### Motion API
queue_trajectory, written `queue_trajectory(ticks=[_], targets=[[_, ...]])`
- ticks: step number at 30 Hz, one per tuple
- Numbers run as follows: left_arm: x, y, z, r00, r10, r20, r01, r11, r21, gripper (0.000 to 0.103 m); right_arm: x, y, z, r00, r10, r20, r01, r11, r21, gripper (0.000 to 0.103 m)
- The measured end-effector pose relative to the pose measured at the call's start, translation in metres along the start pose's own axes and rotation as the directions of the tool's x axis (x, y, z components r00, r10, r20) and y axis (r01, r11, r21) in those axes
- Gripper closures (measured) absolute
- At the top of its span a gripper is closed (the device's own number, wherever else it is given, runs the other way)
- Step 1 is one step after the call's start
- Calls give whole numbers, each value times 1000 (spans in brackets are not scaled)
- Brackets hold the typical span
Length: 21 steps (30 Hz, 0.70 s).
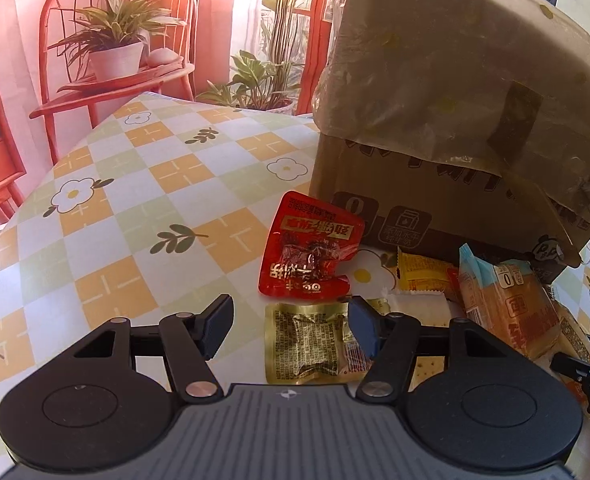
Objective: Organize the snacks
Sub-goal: 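Grasp the red meat-snack packet with the left gripper while the right holds the wafer bar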
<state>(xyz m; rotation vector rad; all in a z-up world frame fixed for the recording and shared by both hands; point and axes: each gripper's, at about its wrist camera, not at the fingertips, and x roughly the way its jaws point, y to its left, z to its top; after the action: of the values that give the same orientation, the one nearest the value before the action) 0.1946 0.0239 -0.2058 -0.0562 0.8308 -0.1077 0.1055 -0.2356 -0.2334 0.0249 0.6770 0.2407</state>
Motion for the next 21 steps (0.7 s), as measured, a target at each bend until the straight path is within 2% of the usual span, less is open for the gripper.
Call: queue_trajectory(ticks=[2,6,11,16,21], targets=[[9,-2,4,999,-36,7,36,999,8,33,0,0,0,1000,-1,1,1,1000,1,64],[30,-6,11,1000,-25,18,24,999,48,32,0,2,-1,1000,-10,0,10,1000,-13,64],[46,-9,17,999,-25,28,23,997,75,21,0,1,0,1000,-6,0,6,1000,-14,64],[63,-5,18,1000,-8,-2,8,995,95,20,1,1,0,1000,-5,-1,5,1000,-15,64],[68,-3,22,1000,-3,19,1,995,103,19,1,1,0,1000,-5,-1,5,1000,-15,64]])
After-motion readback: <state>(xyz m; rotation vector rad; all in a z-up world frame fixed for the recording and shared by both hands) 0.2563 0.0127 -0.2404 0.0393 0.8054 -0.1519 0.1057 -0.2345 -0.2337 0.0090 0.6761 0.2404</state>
